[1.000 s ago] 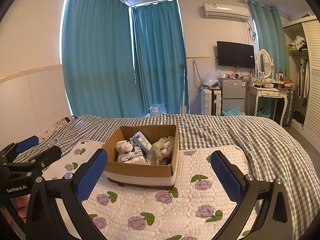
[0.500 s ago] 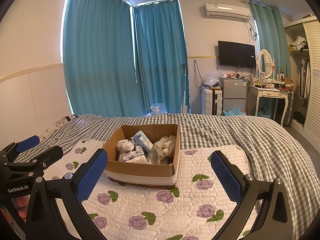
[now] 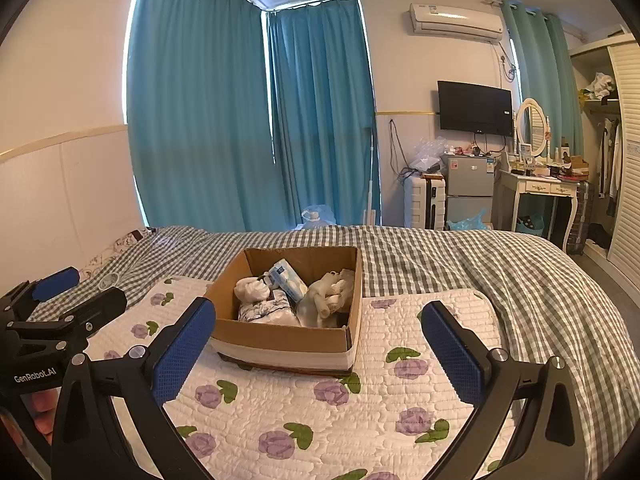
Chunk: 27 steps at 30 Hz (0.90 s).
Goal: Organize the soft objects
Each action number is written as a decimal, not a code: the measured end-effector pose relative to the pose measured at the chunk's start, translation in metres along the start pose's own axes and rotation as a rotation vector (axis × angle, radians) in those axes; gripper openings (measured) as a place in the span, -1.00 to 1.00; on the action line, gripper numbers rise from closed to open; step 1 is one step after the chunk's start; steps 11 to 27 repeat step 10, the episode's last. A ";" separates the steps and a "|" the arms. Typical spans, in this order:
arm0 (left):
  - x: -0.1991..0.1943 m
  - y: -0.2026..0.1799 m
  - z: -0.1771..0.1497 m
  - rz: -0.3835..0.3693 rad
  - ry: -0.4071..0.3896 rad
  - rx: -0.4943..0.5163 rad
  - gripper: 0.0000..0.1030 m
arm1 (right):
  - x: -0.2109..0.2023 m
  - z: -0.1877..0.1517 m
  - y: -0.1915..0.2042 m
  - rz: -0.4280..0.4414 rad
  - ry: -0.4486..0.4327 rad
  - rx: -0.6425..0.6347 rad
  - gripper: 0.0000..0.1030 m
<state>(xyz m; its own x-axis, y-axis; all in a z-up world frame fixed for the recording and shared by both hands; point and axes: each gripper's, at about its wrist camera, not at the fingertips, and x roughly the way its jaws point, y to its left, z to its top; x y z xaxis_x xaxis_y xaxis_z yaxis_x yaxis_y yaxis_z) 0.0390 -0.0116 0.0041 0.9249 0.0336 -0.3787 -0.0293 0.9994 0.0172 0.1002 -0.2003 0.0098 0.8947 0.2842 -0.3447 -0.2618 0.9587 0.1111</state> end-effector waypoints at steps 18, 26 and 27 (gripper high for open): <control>0.002 0.000 -0.003 0.017 0.005 0.011 1.00 | 0.001 -0.002 -0.001 0.002 0.003 0.002 1.00; 0.002 0.000 -0.003 0.017 0.005 0.011 1.00 | 0.001 -0.002 -0.001 0.002 0.003 0.002 1.00; 0.002 0.000 -0.003 0.017 0.005 0.011 1.00 | 0.001 -0.002 -0.001 0.002 0.003 0.002 1.00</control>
